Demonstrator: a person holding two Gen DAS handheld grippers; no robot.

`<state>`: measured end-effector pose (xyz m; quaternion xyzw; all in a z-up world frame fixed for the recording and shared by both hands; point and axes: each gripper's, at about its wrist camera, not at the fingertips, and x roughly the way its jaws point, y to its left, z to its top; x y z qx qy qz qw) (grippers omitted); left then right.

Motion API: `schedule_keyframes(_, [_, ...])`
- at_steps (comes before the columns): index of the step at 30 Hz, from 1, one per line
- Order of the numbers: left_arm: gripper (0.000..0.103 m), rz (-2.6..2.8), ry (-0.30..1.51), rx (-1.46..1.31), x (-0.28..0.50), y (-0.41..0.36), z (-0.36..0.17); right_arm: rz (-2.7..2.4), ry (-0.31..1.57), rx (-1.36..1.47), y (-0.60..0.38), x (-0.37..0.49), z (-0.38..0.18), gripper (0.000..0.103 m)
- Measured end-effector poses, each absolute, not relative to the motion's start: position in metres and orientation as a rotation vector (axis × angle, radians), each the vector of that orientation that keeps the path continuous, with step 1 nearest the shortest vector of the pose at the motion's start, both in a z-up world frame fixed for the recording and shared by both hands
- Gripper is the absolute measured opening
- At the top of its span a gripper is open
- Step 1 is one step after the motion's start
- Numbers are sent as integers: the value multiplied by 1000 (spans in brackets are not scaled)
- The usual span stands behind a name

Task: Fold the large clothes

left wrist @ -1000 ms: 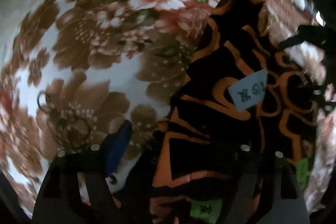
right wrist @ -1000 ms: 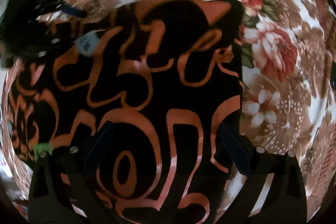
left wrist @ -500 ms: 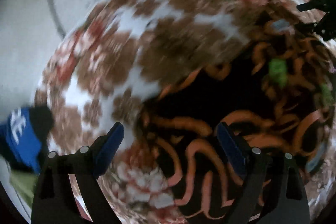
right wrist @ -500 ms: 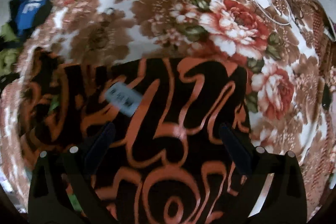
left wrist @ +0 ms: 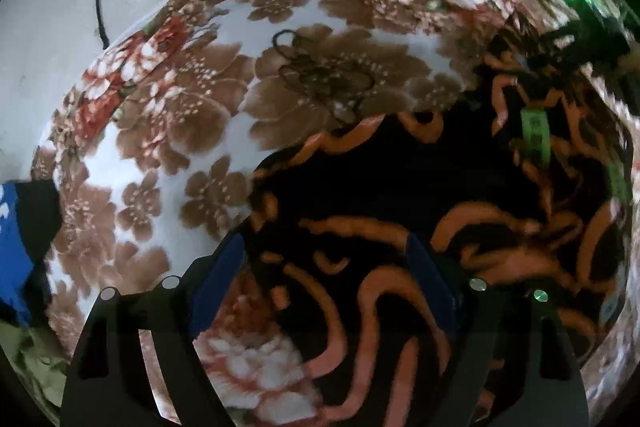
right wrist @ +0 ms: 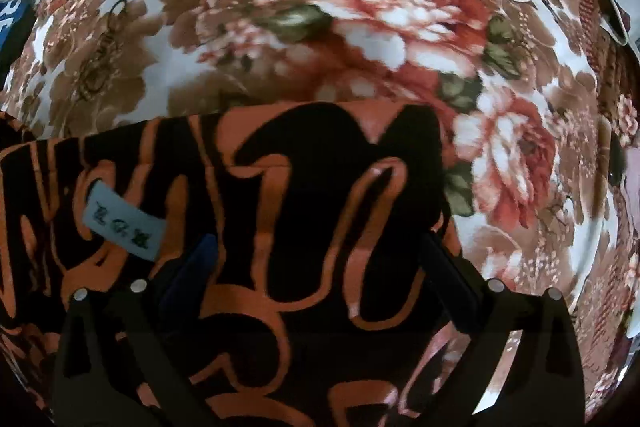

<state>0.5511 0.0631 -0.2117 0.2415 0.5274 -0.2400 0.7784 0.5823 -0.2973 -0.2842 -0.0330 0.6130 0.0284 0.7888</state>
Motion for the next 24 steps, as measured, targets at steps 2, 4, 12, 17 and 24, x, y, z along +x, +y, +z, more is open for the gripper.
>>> schedule_keyframes(2, [82,-519,1163,575,550,68,-219,68,1325,-87,-300,582,-287,98])
schedule_keyframes(4, [82,-527,1169,589,552,69,-223,67,1329,-88,-305,582,-289,98])
schedule_keyframes(12, [82,-632,1152,513,567,30,-227,82,1328,-57,-310,585,-292,98])
schedule_keyframes(17, [80,-595,1216,507,578,19,-245,84,1322,-40,-311,585,-289,98])
schedule_keyframes(24, [22,-603,1240,379,585,25,-249,89,1311,-52,-318,577,-292,98])
